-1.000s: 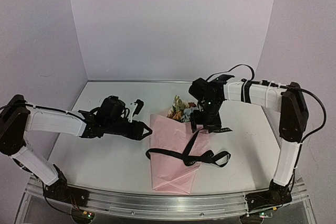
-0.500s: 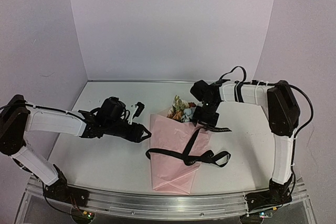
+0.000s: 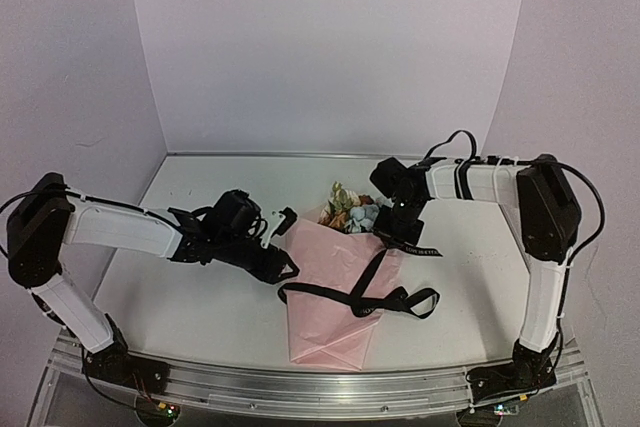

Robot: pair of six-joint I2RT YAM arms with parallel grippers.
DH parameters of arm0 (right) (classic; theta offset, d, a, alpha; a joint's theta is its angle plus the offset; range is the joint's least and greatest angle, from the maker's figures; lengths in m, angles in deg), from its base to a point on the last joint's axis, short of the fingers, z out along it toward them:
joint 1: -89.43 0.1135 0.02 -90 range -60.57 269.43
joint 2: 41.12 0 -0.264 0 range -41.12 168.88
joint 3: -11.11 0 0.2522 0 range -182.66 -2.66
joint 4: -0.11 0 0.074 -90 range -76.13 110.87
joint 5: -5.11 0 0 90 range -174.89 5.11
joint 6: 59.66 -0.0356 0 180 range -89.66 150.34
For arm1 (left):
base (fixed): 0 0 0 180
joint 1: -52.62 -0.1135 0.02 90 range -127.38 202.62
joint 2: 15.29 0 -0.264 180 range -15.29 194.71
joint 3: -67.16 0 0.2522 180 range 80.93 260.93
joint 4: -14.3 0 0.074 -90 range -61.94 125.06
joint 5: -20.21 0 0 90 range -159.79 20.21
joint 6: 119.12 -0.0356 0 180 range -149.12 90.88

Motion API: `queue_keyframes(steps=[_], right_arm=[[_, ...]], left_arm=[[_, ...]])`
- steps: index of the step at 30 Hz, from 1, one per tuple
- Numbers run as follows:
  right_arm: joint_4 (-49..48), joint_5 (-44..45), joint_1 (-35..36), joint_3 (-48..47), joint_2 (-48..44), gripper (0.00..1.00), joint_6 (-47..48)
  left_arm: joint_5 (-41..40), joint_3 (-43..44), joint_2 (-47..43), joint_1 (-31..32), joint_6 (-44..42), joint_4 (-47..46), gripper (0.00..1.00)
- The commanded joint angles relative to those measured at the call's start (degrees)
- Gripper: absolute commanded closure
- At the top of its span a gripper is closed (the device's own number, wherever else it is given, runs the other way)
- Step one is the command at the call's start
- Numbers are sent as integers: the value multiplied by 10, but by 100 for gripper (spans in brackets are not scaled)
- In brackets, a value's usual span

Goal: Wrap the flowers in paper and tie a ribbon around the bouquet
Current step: Cross the ribbon over the folded bouquet.

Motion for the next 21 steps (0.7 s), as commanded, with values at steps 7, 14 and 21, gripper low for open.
queue_keyframes(steps=[7, 14, 21], right_arm=[[-4, -54, 3, -8, -127, 100, 72], [-18, -170, 17, -27, -157, 100, 123], [-40, -256, 32, -28, -192, 100, 144]], left_arm=[[-69, 87, 75, 57, -76, 75, 46], [-92, 105, 95, 65, -84, 94, 43], [-97, 113, 103, 70, -84, 106, 52]])
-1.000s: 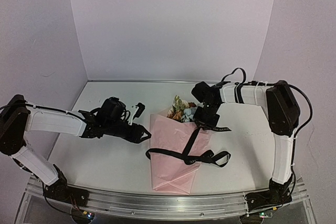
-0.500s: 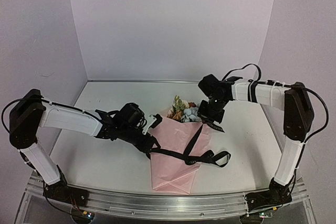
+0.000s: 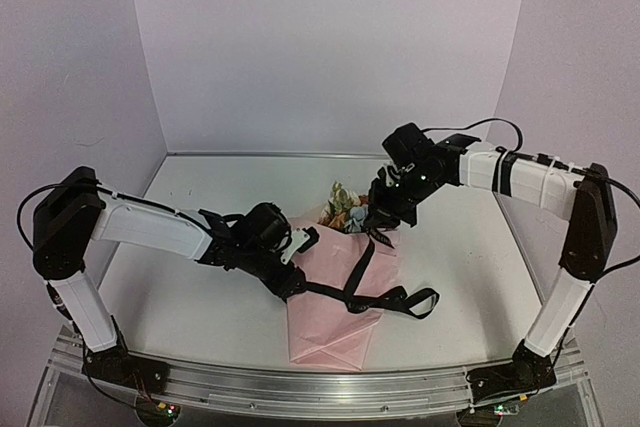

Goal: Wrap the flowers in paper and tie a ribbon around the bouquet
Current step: Cross the ribbon over the folded bouquet.

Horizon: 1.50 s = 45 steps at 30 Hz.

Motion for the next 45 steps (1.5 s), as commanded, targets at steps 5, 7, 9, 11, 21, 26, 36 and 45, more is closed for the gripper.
queue_keyframes(steps=[5, 7, 9, 11, 21, 26, 36, 45], right_arm=[[-44, -134, 12, -24, -61, 100, 20], [-68, -175, 15, -15, -63, 100, 10], [-95, -211, 18, -1, -61, 100, -1], [-126, -245, 23, 18, -59, 100, -8], [-252, -375, 53, 99, -47, 100, -65], [-259, -410, 74, 108, -16, 100, -78], [-118, -273, 86, 115, 27, 100, 38], [-9, -94, 102, 55, 93, 100, 88]], left_arm=[[-14, 25, 5, 8, -3, 14, 75], [-16, 24, 2, 9, 0, 9, 86], [-17, 19, -5, 9, 3, 1, 94], [-18, 17, -13, 8, 7, -9, 99], [4, 7, -28, -10, 31, -57, 100], [21, 5, -30, -22, 38, -71, 100], [38, 3, -52, -28, 36, -80, 100], [60, -21, -92, -28, 30, -100, 100]])
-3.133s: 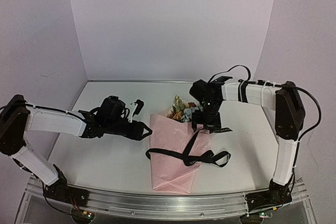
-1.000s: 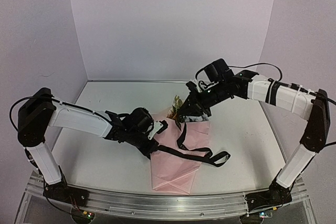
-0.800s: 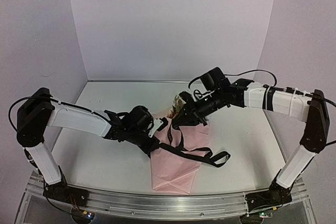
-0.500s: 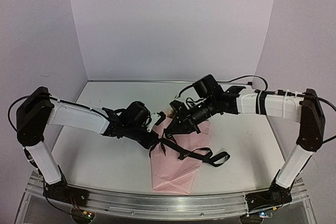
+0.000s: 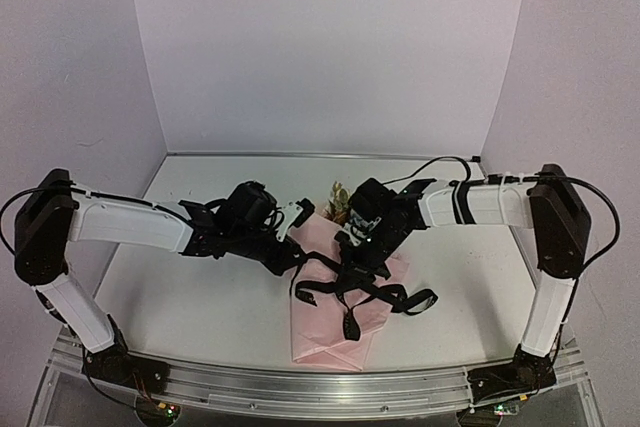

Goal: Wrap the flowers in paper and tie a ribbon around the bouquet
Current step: Cross the ribbon over the folded bouquet.

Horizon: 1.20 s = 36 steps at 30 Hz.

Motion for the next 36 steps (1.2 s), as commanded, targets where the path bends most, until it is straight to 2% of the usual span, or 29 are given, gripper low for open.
queue_keyframes(steps=[1, 11, 16, 25, 31, 36], right_arm=[[66, 127, 15, -49, 30, 100, 36], [66, 329, 22, -56, 25, 100, 35], [69, 423, 27, -31, -10, 100, 40], [36, 396, 54, -24, -16, 100, 34], [-18, 325, 68, -32, 17, 100, 9], [-52, 321, 72, -37, 54, 100, -8]], left_arm=[[22, -13, -37, -3, -5, -31, 100], [67, -31, -36, -3, -4, -22, 100], [64, -35, -30, -3, 1, -14, 100], [75, -27, -18, -3, 3, -11, 100], [89, -28, -15, -3, 8, -9, 100], [110, -27, -7, -3, 10, -7, 100]])
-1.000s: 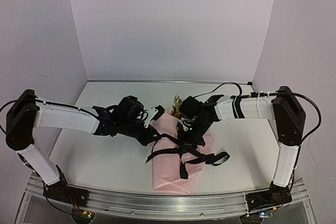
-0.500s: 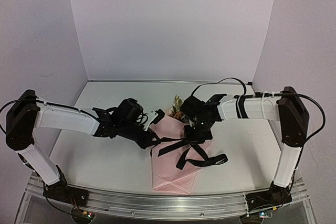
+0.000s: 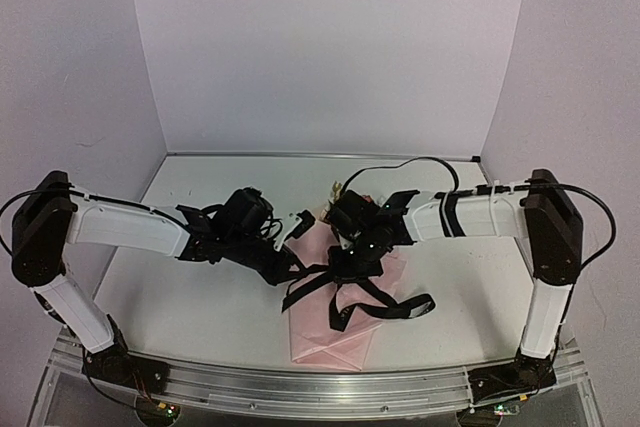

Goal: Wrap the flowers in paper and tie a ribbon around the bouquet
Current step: Cross the ribbon over the folded bouquet.

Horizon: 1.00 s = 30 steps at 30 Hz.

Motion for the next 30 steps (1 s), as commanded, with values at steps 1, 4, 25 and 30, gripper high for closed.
queue_keyframes(steps=[1, 4, 25, 30], right_arm=[[-38, -4, 3, -20, 45, 100, -21], [-44, 27, 3, -28, 54, 100, -23], [-77, 191, -4, 78, -54, 100, -51], [-91, 146, 4, 58, -20, 100, -74]], left_arm=[[32, 4, 11, -3, 8, -3, 100], [45, 5, 19, -3, 11, -2, 100], [22, 1, 26, -3, 38, 14, 100], [3, 34, 62, -3, 40, 42, 100]])
